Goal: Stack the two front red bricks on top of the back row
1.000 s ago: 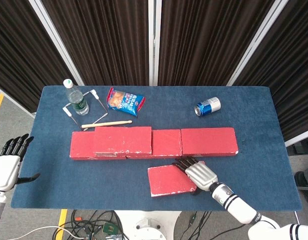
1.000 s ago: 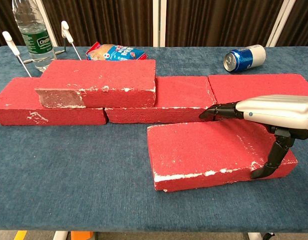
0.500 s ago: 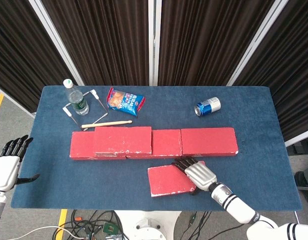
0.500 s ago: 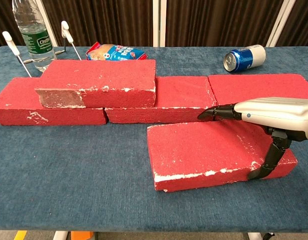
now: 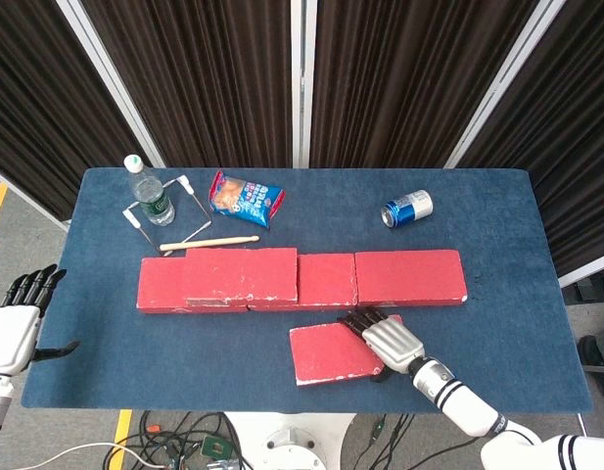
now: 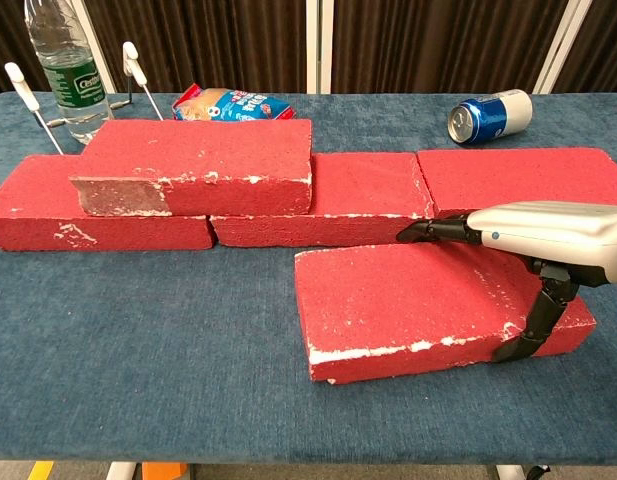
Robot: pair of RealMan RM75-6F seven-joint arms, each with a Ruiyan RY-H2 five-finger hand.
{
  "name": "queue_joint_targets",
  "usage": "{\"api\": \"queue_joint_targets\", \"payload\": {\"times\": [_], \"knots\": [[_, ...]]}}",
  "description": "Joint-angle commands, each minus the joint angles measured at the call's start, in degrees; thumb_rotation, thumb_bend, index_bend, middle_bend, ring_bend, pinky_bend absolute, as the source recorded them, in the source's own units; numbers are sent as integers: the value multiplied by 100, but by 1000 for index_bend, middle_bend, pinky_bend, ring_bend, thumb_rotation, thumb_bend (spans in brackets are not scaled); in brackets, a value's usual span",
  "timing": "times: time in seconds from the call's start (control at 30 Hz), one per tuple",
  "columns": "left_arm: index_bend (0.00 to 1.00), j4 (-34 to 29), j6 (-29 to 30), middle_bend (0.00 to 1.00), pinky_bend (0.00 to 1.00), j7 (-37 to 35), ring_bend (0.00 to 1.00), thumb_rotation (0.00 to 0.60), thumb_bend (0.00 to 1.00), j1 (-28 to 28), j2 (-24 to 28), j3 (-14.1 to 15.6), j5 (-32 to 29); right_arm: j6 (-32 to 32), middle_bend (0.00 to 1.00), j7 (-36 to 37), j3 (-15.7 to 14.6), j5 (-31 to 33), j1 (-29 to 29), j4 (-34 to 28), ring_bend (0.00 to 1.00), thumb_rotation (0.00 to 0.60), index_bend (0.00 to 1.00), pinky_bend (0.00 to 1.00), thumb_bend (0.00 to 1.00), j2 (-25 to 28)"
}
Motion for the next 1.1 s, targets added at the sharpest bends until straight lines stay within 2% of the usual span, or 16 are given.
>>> {"api": "queue_joint_targets", "payload": {"times": [0.03, 0.23, 0.47, 0.6, 0.73, 0.93, 1.1], "knots": [[6, 22, 11, 0, 0, -19, 0, 600, 52, 15, -16, -16, 13, 16, 168, 22, -17, -17, 0, 18, 0, 600, 0, 0, 3, -19], [7, 40, -22, 0, 0, -63, 0, 600, 51, 43, -13, -34, 20, 186, 231, 80, -30, -135, -48, 36, 48, 600, 0, 0, 46, -72], [6, 32, -26, 0, 0, -100, 0, 600, 52, 84, -7, -56, 35, 312, 258, 118, -104, -241, -113, -57, 75, 600, 0, 0, 84, 30], [6, -17, -30, 0, 0, -138, 0, 600, 52, 109, 34, -44, 77, 572, 261, 271, -127, -518, -231, -324, 79, 600, 0, 29, 89, 316], [6, -65, -1, 0, 0, -189, 0, 600, 51, 139, 74, -40, 135, 961, 282, 544, -103, -880, -392, -648, 102, 600, 0, 64, 89, 818], [7, -126, -3, 0, 0, -220, 0, 600, 52, 146, 100, -57, 185, 1403, 286, 817, 254, -855, -475, -695, 109, 600, 0, 78, 87, 1499], [7, -125, -43, 0, 0, -236, 0, 600, 51, 145, 84, -56, 203, 1153, 271, 864, 541, -398, -278, -442, 109, 600, 0, 78, 87, 1635]]}}
